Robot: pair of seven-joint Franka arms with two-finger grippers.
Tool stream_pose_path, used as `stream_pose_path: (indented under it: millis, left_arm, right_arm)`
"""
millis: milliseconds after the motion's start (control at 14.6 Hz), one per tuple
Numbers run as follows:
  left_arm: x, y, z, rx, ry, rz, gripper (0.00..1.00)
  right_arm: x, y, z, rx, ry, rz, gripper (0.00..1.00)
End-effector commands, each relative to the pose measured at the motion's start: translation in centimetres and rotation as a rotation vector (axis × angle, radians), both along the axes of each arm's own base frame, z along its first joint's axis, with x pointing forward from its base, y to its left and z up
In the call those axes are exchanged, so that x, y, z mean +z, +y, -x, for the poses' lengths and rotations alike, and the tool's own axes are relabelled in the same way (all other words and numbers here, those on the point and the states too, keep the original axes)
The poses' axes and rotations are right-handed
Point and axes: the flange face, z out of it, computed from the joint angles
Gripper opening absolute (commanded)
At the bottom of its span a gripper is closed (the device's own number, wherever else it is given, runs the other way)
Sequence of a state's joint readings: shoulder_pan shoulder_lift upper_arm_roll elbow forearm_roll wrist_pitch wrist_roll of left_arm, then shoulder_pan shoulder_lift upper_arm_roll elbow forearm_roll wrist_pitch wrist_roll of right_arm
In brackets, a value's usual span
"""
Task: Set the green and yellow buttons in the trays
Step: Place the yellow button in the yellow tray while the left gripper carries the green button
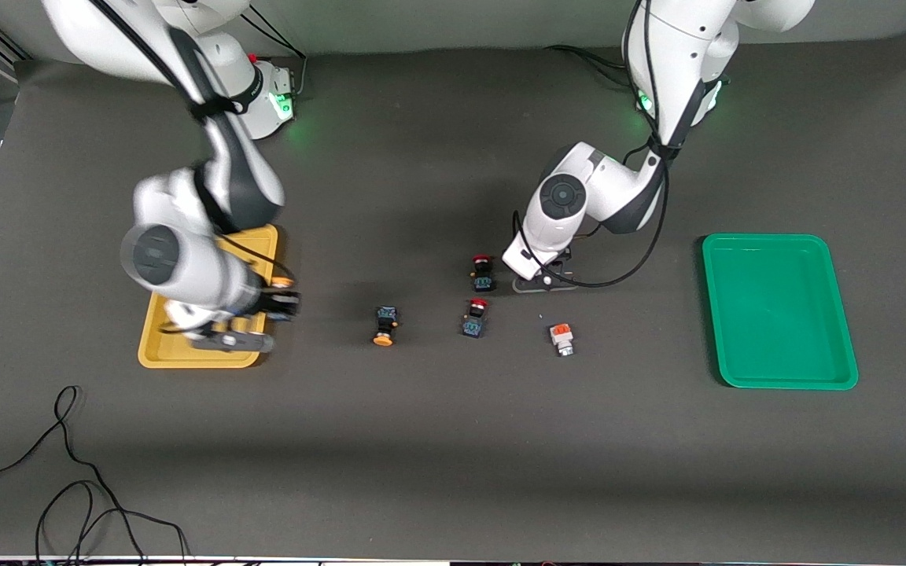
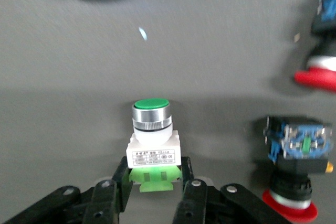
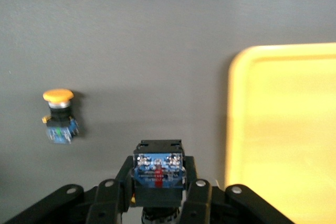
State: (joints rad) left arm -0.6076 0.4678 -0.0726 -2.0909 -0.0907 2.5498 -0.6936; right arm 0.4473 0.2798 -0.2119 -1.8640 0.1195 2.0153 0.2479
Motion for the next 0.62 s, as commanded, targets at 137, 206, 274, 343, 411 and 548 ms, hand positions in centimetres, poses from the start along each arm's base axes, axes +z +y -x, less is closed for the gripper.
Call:
stream_pose_path:
  millis: [137,206,274,343,411,548]
  left_arm:
    - [13.2,2.1,-1.9,0.059,-0.028,0.027,0.0]
    - [16.9,2.9,-2.2,0.068,-0.015,0.019,0.0]
    - [20.4,3.3,-2.5,0.071,0.0,0.012,0.0]
    - [23.6,3.9,-2.6,0.07,0.019,0.001,0.0]
    - [26.2,5.0,-2.8,0.061,0.04,-0.016,0.0]
    - [29.2,10.1,-4.3,0.009,0.078,-0.034,0.0]
  right_arm:
    - [1.9,-9.5,0.9,0.085,0.024,-0.031,0.0]
    - [1.0,-10.8,1.2,0.097,0.031,-0.031,0.0]
    - [0.0,-11.8,1.5,0.102,0.032,-0.03,0.0]
    - [-1.2,-12.2,2.1,0.104,0.032,-0.028,0.0]
    - [-2.8,-12.6,3.0,0.106,0.031,-0.027,0.0]
    - [-6.0,-13.0,4.7,0.105,-0.017,-0.017,0.0]
